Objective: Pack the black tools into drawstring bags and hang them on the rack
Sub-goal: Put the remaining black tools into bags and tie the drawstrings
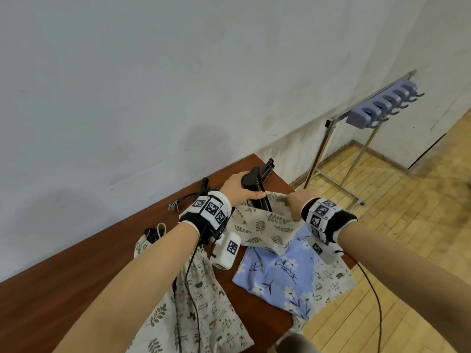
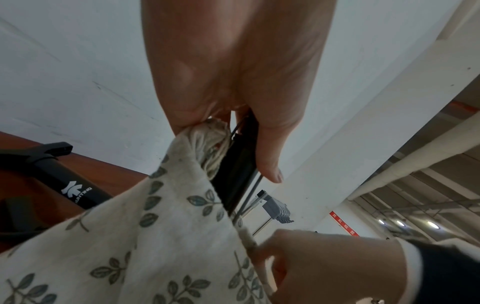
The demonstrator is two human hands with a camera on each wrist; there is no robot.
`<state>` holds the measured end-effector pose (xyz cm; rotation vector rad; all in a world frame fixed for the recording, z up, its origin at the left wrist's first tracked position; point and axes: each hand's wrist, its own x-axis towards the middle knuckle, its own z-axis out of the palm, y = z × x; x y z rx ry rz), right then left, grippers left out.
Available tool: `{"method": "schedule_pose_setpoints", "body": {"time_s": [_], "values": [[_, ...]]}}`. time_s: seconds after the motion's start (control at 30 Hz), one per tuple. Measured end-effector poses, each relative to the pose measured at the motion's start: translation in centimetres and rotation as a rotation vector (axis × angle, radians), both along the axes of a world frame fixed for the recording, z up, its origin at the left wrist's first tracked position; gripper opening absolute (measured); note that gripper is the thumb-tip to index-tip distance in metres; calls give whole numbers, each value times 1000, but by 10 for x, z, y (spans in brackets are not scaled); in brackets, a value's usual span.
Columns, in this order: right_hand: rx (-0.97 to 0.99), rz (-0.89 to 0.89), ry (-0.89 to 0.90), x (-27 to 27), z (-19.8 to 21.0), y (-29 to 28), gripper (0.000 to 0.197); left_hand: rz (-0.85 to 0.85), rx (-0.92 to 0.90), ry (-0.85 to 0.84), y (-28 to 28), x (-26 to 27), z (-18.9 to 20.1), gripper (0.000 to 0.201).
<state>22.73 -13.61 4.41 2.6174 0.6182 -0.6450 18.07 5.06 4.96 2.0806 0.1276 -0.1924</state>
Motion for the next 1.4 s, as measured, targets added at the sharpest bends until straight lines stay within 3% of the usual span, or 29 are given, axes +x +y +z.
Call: {"method": "schedule_pose_setpoints", "body": {"time_s": [0.13, 0.2, 0.33, 0.53, 0.63, 0.73, 0.83, 0.97, 1.03, 1.13, 1.2, 1.3, 1.4], "values": [[27, -75, 101, 1, 8, -12, 13, -14, -5, -10, -6, 1, 1, 36], [149, -62, 91, -1, 9, -15, 7, 10, -3, -16, -10, 1, 3, 33], [405, -79, -26, -2, 17, -32, 14, 59, 10, -14, -4, 0, 4, 32], [422, -87, -9, -4, 31, -52, 13, 81, 11, -83, -2, -7, 3, 35], [499, -222, 20, 5, 42, -60, 24, 122, -5, -112, -4, -7, 8, 35], [539, -320, 48, 11, 57, -66, 16, 177, -47, -153, -1, -6, 19, 47], [578, -369, 157, 10, 68, -64, 10, 173, -43, -134, -1, -4, 23, 42], [951, -542, 366, 6, 81, -50, 32, 191, -20, -84, 0, -5, 20, 55], [1011, -602, 431, 7, 84, -47, 34, 197, -25, -74, 2, -6, 19, 50], [1016, -631, 407, 10, 86, -50, 38, 178, 34, -56, 7, -9, 16, 62], [1189, -683, 373, 13, 85, -54, 40, 176, 66, -59, 10, -11, 14, 60], [1480, -837, 721, 6, 93, -50, 42, 145, 102, -48, 9, -13, 16, 38], [1602, -778, 984, -4, 113, -32, 41, 115, 170, -47, 1, -16, 18, 40]]}}
